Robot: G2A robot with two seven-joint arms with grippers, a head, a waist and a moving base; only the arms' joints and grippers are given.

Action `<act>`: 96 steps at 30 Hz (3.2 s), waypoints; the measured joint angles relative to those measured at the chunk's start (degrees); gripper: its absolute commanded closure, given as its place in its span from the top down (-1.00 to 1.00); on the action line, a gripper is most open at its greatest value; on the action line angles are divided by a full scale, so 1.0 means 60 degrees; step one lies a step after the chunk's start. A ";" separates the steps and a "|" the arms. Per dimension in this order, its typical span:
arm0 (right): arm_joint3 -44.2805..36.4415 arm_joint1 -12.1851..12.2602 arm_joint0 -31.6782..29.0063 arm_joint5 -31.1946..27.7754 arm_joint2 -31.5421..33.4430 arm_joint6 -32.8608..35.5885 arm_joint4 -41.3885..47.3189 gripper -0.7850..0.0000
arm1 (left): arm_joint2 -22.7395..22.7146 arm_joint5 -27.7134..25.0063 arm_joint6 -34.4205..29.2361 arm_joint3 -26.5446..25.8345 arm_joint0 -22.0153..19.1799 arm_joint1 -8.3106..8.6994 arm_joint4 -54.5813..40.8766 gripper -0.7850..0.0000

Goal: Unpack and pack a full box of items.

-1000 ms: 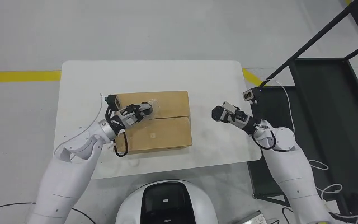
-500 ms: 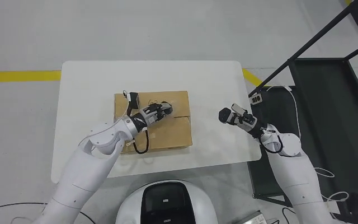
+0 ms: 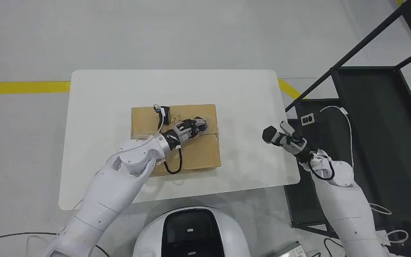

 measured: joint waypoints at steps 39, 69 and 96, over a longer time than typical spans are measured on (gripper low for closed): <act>-0.0533 -0.0042 0.0664 0.0423 -0.0896 0.0737 -0.0154 1.00 | -0.3011 -0.0858 -0.1675 -0.2313 0.2288 0.0559 0.0330 1.00; 0.0214 -0.1043 0.5426 0.3461 -0.6492 -0.0315 -0.2760 1.00 | -0.8484 -0.0651 -0.4992 -0.0660 0.2458 0.1677 0.0804 1.00; 0.5175 -0.3925 0.9061 0.2815 -1.0670 -0.1619 -0.0795 1.00 | -1.0289 -0.0590 -0.5417 -0.0189 0.2953 0.2135 -0.0206 1.00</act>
